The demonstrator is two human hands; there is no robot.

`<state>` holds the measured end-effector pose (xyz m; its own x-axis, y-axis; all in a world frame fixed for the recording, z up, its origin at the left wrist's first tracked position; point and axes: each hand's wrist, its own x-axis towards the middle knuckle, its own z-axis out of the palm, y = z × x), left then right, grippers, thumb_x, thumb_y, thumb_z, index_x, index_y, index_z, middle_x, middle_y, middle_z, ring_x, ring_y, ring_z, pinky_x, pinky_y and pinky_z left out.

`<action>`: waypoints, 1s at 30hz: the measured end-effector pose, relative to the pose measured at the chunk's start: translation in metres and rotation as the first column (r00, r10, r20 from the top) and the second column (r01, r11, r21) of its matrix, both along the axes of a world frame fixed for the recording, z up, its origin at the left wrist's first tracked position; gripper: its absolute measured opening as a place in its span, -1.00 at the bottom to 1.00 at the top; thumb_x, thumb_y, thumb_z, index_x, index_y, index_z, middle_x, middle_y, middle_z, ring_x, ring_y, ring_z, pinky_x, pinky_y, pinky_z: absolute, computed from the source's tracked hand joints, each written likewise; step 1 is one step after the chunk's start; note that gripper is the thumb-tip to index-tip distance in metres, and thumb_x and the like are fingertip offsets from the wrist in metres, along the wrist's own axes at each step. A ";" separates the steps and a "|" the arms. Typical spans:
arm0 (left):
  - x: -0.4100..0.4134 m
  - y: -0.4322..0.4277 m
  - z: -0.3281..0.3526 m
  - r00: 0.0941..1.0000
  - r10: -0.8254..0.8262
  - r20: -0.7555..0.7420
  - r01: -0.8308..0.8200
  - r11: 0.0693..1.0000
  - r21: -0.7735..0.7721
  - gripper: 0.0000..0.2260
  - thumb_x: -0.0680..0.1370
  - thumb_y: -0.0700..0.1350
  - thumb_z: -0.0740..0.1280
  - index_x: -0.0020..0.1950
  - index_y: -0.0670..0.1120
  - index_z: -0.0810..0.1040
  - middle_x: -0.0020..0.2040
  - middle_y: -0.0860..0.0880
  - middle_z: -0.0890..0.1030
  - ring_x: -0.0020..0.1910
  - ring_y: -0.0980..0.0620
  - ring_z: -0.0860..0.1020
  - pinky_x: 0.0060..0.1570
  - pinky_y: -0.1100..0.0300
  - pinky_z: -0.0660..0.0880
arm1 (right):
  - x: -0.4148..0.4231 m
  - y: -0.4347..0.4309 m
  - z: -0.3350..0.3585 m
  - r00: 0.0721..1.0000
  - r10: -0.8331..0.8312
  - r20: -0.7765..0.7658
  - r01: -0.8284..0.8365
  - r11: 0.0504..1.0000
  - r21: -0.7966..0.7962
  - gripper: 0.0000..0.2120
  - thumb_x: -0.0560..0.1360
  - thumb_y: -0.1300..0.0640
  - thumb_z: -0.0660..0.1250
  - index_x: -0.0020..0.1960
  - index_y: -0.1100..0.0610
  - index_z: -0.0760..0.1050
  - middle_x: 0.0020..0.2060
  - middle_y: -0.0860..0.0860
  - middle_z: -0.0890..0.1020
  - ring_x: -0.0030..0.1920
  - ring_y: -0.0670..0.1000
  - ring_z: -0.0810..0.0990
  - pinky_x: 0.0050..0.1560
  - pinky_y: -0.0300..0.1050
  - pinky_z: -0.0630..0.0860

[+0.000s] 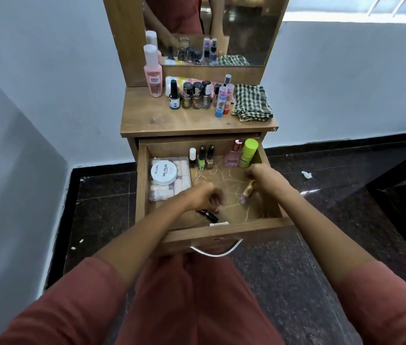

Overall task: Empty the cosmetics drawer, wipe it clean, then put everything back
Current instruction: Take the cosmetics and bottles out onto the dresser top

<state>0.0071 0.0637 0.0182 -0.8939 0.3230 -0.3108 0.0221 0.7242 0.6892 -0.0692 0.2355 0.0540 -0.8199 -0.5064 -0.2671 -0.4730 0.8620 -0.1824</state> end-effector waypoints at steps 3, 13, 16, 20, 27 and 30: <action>0.007 -0.003 -0.002 0.992 -0.107 0.070 0.114 0.987 -0.112 -0.77 0.41 -0.39 0.35 0.06 -0.30 0.55 0.00 -0.19 0.59 -0.12 0.05 0.49 -0.30 0.51 0.37 | 0.006 0.003 -0.007 0.994 0.107 -0.005 -0.106 0.989 0.104 -0.71 0.44 0.32 0.28 0.15 0.19 0.51 0.17 0.14 0.52 0.20 0.13 0.49 0.15 -0.01 0.46; 0.012 0.003 -0.002 0.965 -0.263 0.001 0.247 0.904 -0.349 -0.75 0.48 -0.29 0.32 0.15 -0.22 0.54 0.14 -0.17 0.57 0.11 -0.10 0.53 -0.05 0.23 0.39 | 0.008 0.003 -0.016 0.918 0.392 -0.053 -0.361 0.885 0.295 -0.76 0.52 0.15 0.21 0.16 0.15 0.49 0.17 0.11 0.51 0.21 0.11 0.44 0.16 -0.02 0.42; 0.011 0.001 -0.002 0.968 -0.243 -0.059 0.209 0.916 -0.341 -0.78 0.48 -0.23 0.34 0.12 -0.20 0.56 0.12 -0.15 0.59 0.10 -0.10 0.54 0.02 0.16 0.44 | 0.008 0.004 -0.016 0.916 0.398 -0.060 -0.370 0.891 0.264 -0.77 0.52 0.15 0.22 0.14 0.13 0.51 0.15 0.08 0.54 0.18 0.09 0.47 0.12 -0.02 0.47; 0.009 -0.006 0.002 0.973 -0.091 -0.214 0.031 0.963 -0.268 -0.77 0.46 -0.21 0.37 0.11 -0.16 0.58 0.09 -0.08 0.62 0.06 -0.04 0.57 -0.03 0.16 0.49 | 0.008 0.004 -0.012 0.969 0.241 -0.055 -0.239 0.970 0.044 -0.76 0.52 0.18 0.23 0.17 0.14 0.50 0.12 0.09 0.57 0.15 0.11 0.52 0.07 0.01 0.52; 0.007 -0.009 0.020 0.865 0.396 -0.308 -0.354 0.917 0.184 -0.76 0.42 -0.27 0.41 0.08 -0.18 0.61 0.02 -0.13 0.65 -0.01 -0.02 0.60 -0.02 0.23 0.48 | 0.006 0.002 0.014 0.999 0.034 -0.026 -0.042 0.888 -0.459 -0.77 0.45 0.27 0.36 0.10 0.24 0.53 -0.12 0.03 0.64 -0.15 -0.14 0.61 0.03 -0.18 0.56; -0.001 -0.012 0.038 0.784 0.554 -0.281 -0.449 0.818 0.359 -0.74 0.40 -0.29 0.43 0.09 -0.22 0.61 0.01 -0.15 0.65 -0.08 0.07 0.57 -0.09 0.41 0.47 | 0.002 -0.007 0.030 0.997 0.042 -0.061 -0.069 0.819 -0.570 -0.72 0.43 0.30 0.37 0.13 0.19 0.52 -0.17 -0.04 0.63 -0.21 -0.28 0.57 -0.04 -0.40 0.53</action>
